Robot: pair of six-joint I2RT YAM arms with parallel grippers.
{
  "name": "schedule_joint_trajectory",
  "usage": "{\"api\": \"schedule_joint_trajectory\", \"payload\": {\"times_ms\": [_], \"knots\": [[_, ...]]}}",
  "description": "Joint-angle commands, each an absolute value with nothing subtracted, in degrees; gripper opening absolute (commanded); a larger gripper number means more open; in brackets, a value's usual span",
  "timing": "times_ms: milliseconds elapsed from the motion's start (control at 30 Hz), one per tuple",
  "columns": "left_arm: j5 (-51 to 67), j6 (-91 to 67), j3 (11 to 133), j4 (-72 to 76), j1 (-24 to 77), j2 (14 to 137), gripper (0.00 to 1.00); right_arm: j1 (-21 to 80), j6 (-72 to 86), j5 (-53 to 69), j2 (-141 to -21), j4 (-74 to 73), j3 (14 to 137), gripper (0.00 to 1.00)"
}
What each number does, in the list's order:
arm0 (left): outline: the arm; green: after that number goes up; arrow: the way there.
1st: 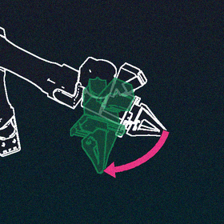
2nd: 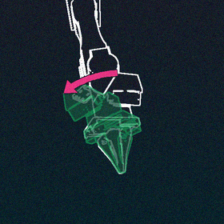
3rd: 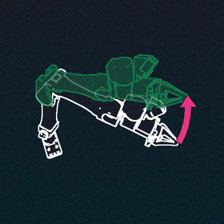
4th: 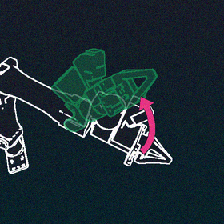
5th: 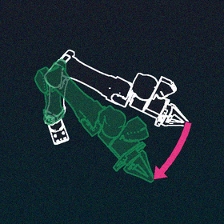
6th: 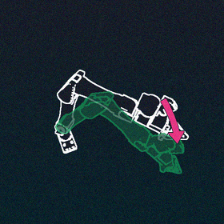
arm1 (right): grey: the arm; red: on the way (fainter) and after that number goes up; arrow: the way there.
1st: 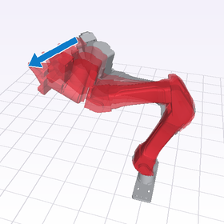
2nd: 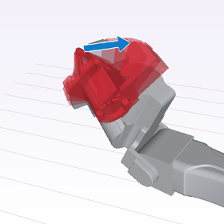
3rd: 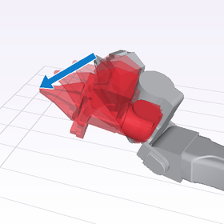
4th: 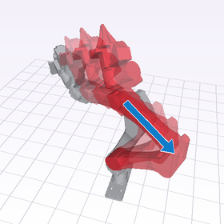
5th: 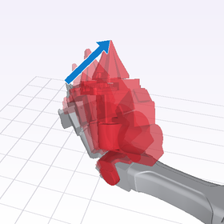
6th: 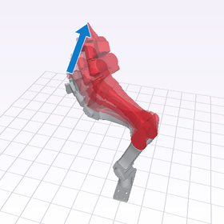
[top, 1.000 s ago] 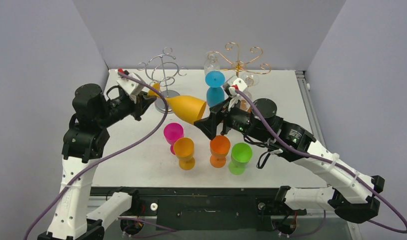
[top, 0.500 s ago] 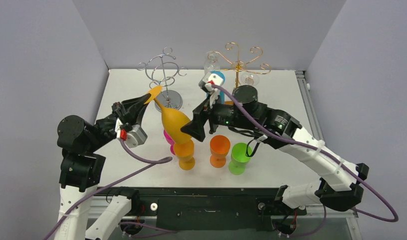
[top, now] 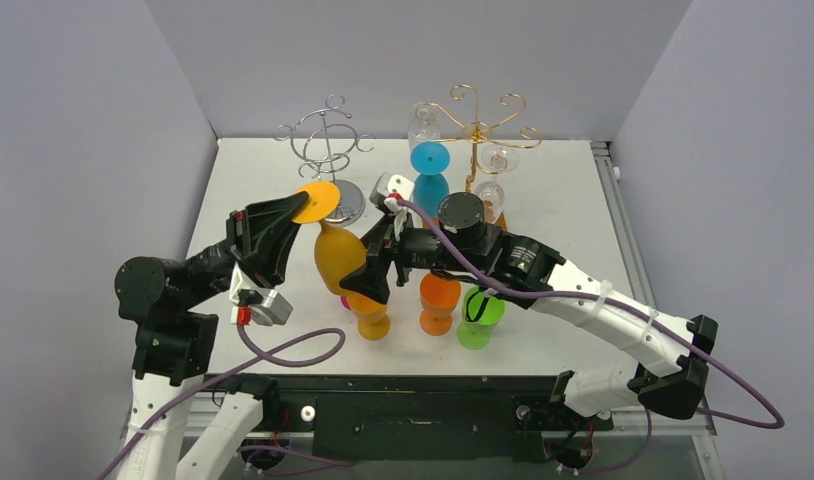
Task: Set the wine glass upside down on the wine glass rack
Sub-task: Turn the wine glass upside down at the wine rack.
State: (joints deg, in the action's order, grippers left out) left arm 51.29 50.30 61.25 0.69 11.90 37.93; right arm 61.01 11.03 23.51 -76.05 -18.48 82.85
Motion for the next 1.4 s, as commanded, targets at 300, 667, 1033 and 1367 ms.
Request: {"api": "schedule_joint_trajectory", "payload": {"times_ms": [300,667,1033,1367], "knots": [[52.07,43.99,60.81,15.59,12.02,36.3,0.11,59.9,19.37,37.04,-75.98,5.69,76.43,0.78],[49.92,41.66,60.05,17.49,12.1,35.97,0.08,58.73,28.36,48.08,-78.4,17.54,74.92,0.78],[49.12,41.81,58.8,19.12,12.05,35.82,0.06,58.08,49.81,59.4,-84.51,40.96,75.8,0.79],[49.34,43.2,58.57,17.36,12.1,36.36,0.15,56.48,50.55,62.44,-82.52,42.1,75.66,0.66]]}}
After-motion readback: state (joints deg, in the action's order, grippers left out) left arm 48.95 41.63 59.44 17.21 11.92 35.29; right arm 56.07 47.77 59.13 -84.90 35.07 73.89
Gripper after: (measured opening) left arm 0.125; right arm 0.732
